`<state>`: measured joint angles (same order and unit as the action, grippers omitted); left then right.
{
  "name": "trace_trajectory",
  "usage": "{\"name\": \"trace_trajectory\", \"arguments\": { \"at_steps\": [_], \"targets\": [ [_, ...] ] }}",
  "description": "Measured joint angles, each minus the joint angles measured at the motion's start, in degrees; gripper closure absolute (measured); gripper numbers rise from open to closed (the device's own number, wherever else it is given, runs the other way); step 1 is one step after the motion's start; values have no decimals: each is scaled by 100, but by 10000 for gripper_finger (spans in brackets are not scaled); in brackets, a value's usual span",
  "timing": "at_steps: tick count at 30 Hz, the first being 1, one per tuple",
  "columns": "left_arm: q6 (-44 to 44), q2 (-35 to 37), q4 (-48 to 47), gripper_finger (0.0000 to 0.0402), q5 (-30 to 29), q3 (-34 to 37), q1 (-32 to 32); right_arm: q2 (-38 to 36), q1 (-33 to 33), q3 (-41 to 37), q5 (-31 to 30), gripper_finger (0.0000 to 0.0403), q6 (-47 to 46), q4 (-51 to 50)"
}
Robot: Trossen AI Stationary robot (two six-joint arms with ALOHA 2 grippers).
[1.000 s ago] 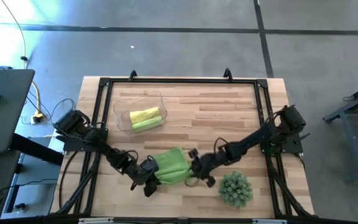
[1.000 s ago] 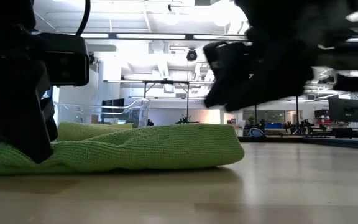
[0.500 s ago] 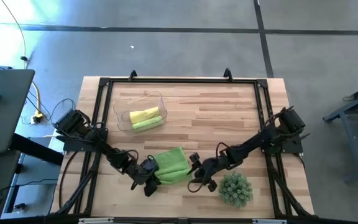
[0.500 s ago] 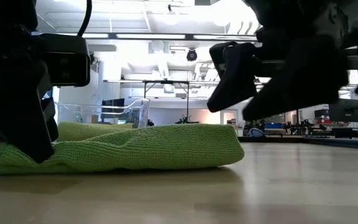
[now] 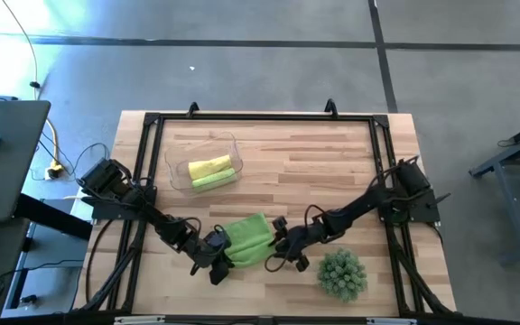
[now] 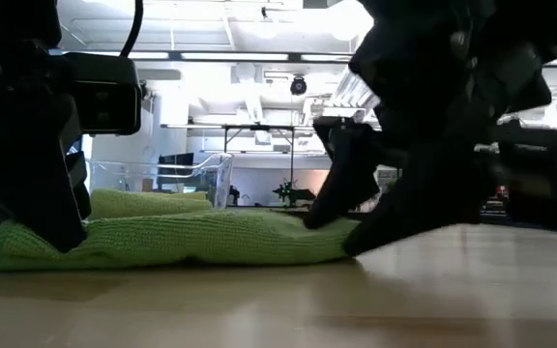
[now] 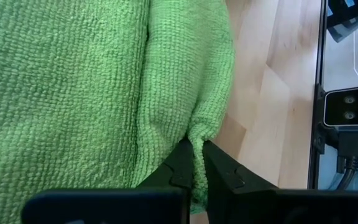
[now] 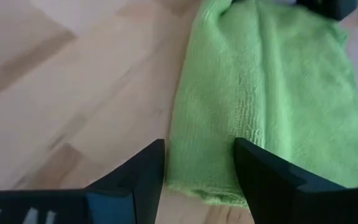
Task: Roll microfiber towels into tight, uniform cylinder then place into a basket
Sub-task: Roll the green towel
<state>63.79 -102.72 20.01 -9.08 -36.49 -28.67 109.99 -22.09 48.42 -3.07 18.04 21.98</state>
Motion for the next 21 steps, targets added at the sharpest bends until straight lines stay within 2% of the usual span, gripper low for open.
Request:
{"name": "trace_trajectory", "arguments": {
  "at_steps": [6,12,15,21],
  "targets": [
    [13,153,18,390,46,7,4,204,107,15,63,219,-445,60],
    [-111,351,-16,352,151,12,4,306,263,33,109,231,-1310,-48],
    [-280,365,-7,328,266,9,0,404,364,37,169,264,-1623,-66],
    [-834,382,21,290,669,3,-7,505,524,44,467,365,-2253,67]
  ]
}}
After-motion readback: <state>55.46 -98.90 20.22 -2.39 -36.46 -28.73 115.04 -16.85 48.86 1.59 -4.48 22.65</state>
